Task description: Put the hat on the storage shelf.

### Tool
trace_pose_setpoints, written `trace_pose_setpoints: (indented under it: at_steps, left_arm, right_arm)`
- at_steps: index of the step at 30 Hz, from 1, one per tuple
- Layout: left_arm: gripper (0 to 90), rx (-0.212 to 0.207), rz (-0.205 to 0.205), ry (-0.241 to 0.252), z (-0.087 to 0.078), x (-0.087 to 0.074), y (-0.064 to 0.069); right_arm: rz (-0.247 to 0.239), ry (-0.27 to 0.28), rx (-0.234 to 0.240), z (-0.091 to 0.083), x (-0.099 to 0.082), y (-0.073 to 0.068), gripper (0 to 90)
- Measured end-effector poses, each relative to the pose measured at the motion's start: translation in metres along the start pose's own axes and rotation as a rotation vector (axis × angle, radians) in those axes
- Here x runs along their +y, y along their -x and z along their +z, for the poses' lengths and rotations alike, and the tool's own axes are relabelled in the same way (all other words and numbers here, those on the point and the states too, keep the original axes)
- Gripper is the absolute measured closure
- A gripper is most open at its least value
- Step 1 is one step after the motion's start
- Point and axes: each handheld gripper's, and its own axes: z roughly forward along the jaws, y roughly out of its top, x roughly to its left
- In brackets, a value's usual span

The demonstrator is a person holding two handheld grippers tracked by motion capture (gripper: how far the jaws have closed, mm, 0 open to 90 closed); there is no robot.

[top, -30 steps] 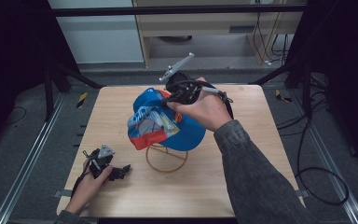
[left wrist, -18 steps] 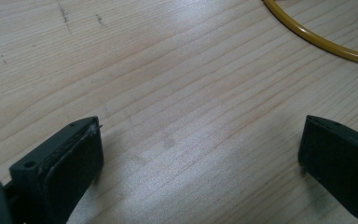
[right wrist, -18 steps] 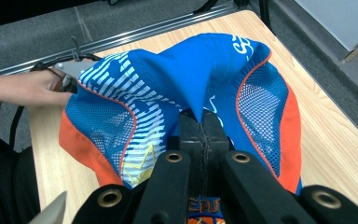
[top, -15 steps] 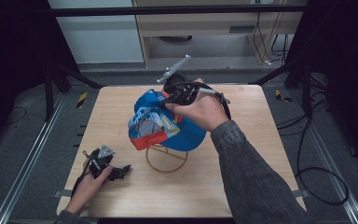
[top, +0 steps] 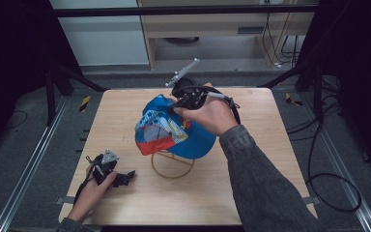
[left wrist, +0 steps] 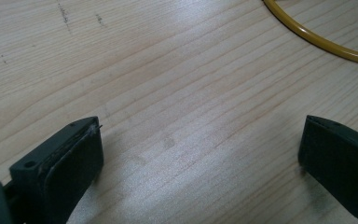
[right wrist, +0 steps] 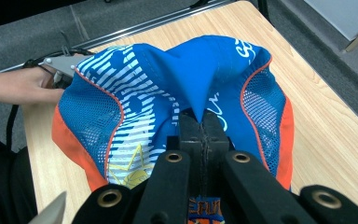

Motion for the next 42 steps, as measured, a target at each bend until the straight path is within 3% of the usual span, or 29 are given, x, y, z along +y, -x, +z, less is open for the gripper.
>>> trace_pose_setpoints:
  at_steps: [30,42]
  left_arm:
    - [0.0,0.001,0.002,0.0,0.0,0.0,-0.0001]
    - [0.0,0.0,0.005,-0.002,-0.0001,0.0,-0.0003]
  right_arm:
    - [-0.005,0.005,0.0,-0.0059,-0.0064,-0.0008,89.7]
    - [-0.005,0.008,-0.002,-0.0073,-0.0087,-0.0011,82.7]
